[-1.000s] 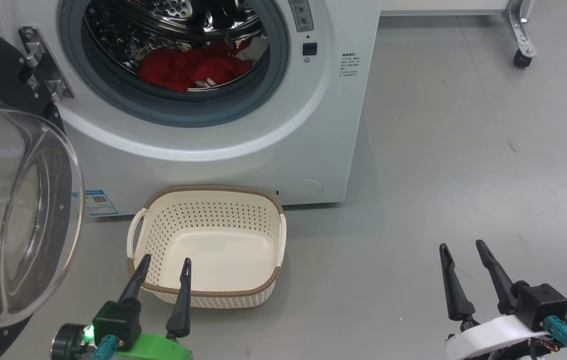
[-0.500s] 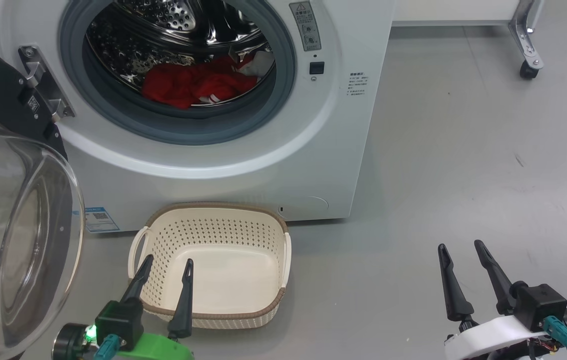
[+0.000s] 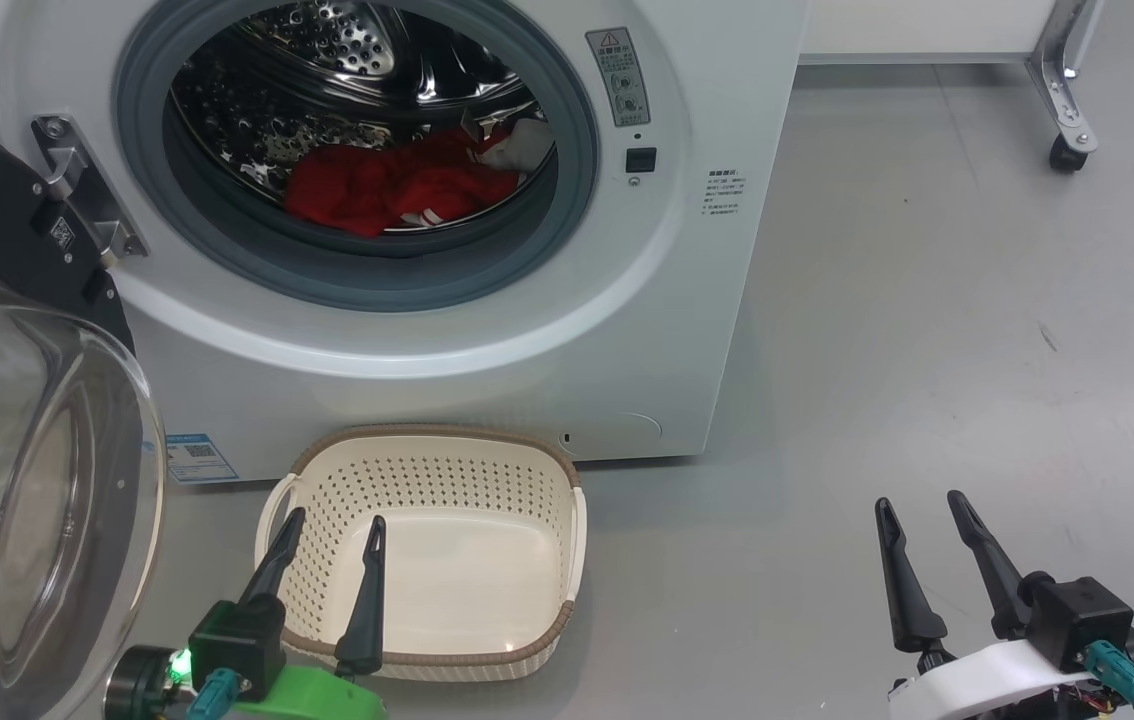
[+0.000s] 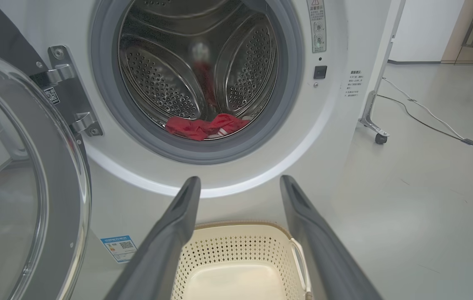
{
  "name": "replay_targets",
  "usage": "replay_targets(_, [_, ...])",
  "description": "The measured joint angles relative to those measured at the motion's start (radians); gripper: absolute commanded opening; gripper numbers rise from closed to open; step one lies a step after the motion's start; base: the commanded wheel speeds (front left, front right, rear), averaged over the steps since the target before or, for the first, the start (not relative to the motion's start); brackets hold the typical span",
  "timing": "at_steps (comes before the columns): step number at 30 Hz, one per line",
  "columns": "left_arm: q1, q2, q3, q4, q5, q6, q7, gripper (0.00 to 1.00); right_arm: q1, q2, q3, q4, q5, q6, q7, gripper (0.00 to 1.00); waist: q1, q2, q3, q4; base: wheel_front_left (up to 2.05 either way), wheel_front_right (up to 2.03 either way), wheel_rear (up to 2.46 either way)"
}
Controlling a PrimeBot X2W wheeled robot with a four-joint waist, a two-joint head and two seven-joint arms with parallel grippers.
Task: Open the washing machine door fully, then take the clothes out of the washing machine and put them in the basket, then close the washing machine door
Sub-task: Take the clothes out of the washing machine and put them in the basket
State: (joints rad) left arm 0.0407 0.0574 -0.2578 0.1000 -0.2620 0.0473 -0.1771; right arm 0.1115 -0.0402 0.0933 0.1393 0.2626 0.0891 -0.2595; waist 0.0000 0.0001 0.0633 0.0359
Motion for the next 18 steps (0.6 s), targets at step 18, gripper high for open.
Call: replay_targets(18, [0.0,0.001,0.0,-0.005,0.0,0.002,0.0,1.0,0.0,0.0,0.003,0.0,0.001,0.0,0.0,1.0,0.0,0.0,0.008,-0.001,0.0,0.0,0.0])
